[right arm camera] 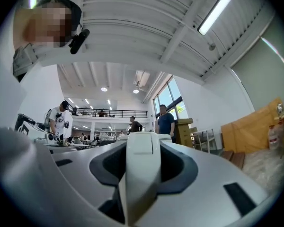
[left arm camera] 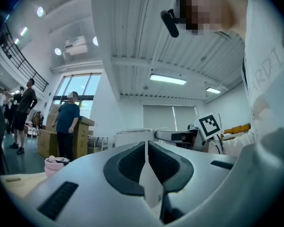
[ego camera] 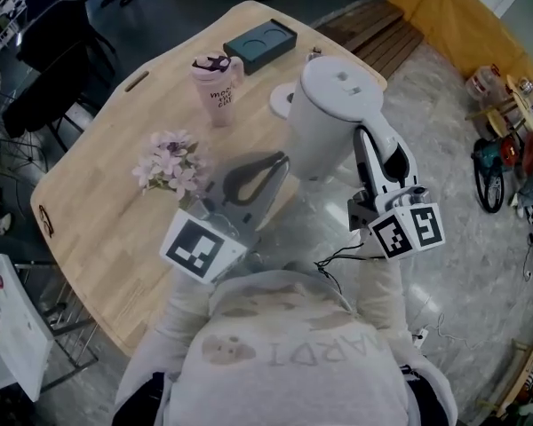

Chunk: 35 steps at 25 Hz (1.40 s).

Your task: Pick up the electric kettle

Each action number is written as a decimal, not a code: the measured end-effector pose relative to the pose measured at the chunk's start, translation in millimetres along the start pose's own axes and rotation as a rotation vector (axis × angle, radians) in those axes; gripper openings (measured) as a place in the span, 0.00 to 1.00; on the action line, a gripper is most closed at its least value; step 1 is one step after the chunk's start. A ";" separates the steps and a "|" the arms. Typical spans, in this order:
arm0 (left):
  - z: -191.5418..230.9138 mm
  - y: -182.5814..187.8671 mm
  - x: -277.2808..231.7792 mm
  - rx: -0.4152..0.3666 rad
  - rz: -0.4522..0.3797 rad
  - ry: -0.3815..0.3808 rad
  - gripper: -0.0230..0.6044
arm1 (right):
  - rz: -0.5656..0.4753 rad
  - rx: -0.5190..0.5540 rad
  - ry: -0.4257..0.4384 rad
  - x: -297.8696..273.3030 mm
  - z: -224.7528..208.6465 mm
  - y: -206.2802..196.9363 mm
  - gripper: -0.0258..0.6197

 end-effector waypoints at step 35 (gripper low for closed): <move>106.5 -79.5 -24.0 0.126 0.216 0.508 0.07 | 0.250 0.131 0.183 -180.5 -159.7 -164.8 0.31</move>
Point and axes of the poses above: the fingertips, and each gripper's own axes: x backward along the fingers, z to its left, y out of its top, the point moved 5 cm from there along x, backward along the fingers, and after that the axes turned 7 degrees about y, right-handed, at the moved point
